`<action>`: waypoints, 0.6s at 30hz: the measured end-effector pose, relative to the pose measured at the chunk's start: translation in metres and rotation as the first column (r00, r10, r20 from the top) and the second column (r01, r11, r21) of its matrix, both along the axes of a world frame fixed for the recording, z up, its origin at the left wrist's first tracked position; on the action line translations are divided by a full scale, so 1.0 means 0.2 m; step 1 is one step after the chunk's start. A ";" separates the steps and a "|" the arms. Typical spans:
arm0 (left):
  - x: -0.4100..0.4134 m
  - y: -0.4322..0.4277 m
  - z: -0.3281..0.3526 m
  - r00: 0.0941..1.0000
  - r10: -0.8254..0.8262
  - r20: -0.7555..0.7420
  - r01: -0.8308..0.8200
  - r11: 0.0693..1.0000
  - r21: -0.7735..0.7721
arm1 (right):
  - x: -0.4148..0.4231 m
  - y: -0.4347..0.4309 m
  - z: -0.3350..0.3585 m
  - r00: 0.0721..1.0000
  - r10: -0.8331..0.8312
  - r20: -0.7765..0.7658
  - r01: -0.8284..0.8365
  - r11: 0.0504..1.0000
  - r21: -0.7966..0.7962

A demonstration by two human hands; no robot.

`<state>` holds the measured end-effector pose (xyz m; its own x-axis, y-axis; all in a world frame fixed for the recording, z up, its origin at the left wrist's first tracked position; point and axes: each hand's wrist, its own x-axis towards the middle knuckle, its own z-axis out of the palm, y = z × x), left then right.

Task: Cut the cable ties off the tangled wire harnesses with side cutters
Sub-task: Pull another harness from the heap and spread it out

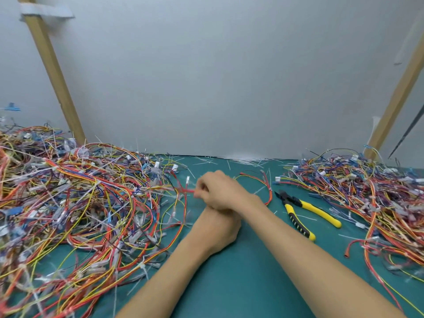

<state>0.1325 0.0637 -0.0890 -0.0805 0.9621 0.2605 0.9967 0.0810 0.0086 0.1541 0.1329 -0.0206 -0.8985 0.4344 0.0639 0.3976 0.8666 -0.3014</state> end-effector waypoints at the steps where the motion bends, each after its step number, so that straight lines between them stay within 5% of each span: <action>1: -0.01 -0.02 0.01 0.997 -0.068 -0.040 0.070 0.995 0.076 | 0.00 0.03 0.04 0.996 -0.032 -0.084 0.028 0.999 -0.046; 4: -0.14 -0.15 0.04 0.981 -0.136 -0.135 0.169 0.945 0.278 | 0.00 0.13 0.22 0.873 -0.212 -0.439 0.211 0.976 -0.051; 7: -0.32 -0.25 0.05 0.998 -0.043 -0.045 0.057 0.929 0.364 | 0.06 0.27 0.40 0.675 -0.333 -0.659 0.334 0.934 -0.129; 12: -0.48 -0.23 0.03 0.998 0.069 -0.003 -0.066 0.971 0.228 | 0.15 0.35 0.40 0.647 -0.324 -0.690 0.367 0.926 -0.092; 16: -0.54 -0.27 0.02 0.985 0.169 0.039 -0.172 0.932 0.320 | 0.21 0.32 0.20 0.581 -0.351 -0.734 0.418 0.903 -0.101; 18: -0.53 -0.27 0.00 0.971 0.225 0.080 -0.239 0.923 0.303 | 0.22 0.29 0.08 0.649 -0.355 -0.673 0.408 0.909 -0.086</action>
